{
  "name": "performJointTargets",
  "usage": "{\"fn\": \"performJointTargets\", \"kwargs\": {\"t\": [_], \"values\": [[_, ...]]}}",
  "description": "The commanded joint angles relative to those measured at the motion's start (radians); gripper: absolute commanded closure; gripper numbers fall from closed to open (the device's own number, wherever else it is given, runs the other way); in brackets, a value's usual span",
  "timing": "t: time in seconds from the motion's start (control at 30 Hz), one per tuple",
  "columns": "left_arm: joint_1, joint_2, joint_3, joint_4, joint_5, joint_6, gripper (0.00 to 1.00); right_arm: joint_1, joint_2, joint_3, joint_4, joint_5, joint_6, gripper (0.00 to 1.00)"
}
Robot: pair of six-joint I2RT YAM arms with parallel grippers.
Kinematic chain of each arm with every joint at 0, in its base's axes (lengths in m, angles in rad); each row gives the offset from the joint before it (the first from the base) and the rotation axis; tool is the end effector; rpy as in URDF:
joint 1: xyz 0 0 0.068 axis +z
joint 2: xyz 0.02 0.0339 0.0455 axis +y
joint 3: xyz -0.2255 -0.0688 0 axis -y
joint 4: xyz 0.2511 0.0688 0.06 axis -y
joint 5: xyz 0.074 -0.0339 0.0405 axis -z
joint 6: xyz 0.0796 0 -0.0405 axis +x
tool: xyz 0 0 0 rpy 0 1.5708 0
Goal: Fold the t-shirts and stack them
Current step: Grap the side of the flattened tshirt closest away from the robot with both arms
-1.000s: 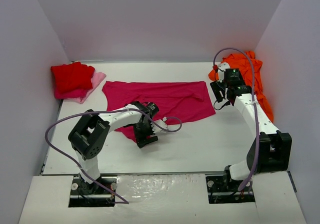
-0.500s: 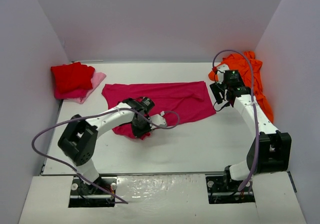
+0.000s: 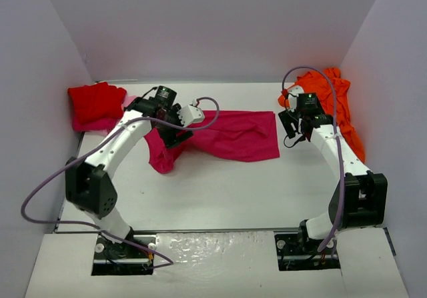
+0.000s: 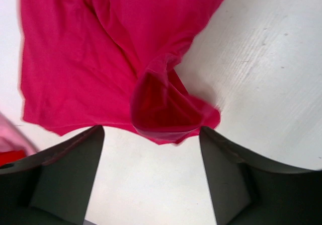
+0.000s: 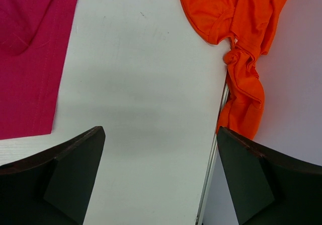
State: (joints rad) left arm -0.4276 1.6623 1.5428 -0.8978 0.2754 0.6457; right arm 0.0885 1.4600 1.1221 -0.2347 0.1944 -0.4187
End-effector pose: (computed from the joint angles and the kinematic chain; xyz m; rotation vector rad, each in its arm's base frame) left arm 0.3334 -0.1757 0.2396 1.3902 2.1406 -0.2725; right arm 0.3796 0.0182 0.2286 -0.4298 2.1148 -0.4003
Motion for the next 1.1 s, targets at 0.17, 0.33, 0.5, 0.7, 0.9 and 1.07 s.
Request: {"fn": "performJointTargets", "kwargs": {"t": [0.17, 0.33, 0.5, 0.7, 0.9, 1.07], "values": [[0.054, 0.267, 0.078, 0.209, -0.088, -0.102, 0.16, 0.023, -0.005, 0.007, 0.046, 0.035, -0.008, 0.07], [0.055, 0.175, 0.007, 0.238, -0.085, -0.101, 0.15, 0.025, 0.002, 0.005, 0.056, 0.029, -0.006, 0.07], [0.054, 0.071, -0.098, 0.256, -0.086, -0.08, 0.14, 0.033, 0.026, 0.011, 0.064, 0.014, 0.009, 0.07], [0.047, 0.067, -0.106, 0.253, -0.087, -0.092, 0.14, 0.072, 0.033, 0.002, 0.064, 0.039, 0.01, 0.06], [0.003, 0.076, -0.115, 0.249, -0.075, -0.09, 0.14, 0.076, 0.033, -0.008, 0.063, 0.038, 0.008, 0.07], [-0.071, 0.109, -0.154, 0.288, -0.145, -0.082, 0.15, 0.076, 0.039, -0.008, 0.066, 0.036, 0.011, 0.07]]}}
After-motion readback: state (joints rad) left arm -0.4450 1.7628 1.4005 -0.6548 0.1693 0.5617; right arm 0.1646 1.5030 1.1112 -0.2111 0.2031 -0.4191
